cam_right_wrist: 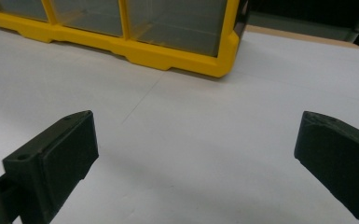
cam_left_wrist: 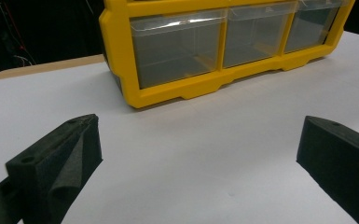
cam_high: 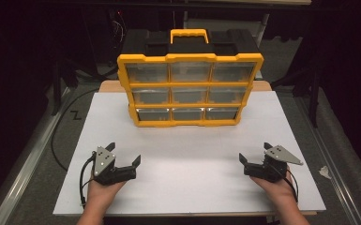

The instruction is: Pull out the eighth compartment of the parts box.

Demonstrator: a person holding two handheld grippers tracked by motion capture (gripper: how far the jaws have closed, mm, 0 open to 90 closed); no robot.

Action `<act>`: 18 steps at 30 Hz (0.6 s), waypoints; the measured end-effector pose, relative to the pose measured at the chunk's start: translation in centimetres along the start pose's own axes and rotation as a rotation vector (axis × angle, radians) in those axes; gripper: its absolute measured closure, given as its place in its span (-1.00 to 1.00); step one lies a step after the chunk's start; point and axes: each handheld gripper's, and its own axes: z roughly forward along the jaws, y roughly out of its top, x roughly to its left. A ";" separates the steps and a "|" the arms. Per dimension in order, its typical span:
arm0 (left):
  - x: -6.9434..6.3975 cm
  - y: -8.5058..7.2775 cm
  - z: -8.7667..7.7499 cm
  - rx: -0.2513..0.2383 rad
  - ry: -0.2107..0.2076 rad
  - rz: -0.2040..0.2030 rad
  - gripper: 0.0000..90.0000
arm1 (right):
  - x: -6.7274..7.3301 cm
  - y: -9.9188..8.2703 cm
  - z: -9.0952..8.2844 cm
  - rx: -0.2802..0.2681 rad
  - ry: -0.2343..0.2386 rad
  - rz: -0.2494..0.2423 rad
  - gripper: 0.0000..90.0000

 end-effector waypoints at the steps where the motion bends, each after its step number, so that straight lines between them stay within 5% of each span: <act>1: 0.0 0.0 0.0 -0.002 0.000 0.000 -0.98 | -0.1 0.0 -0.1 -0.006 -0.002 0.006 -0.98; 18: -0.4 -0.1 0.3 0.006 -0.019 0.015 -0.99 | -0.2 0.6 1.0 -0.039 -0.038 -0.015 -0.98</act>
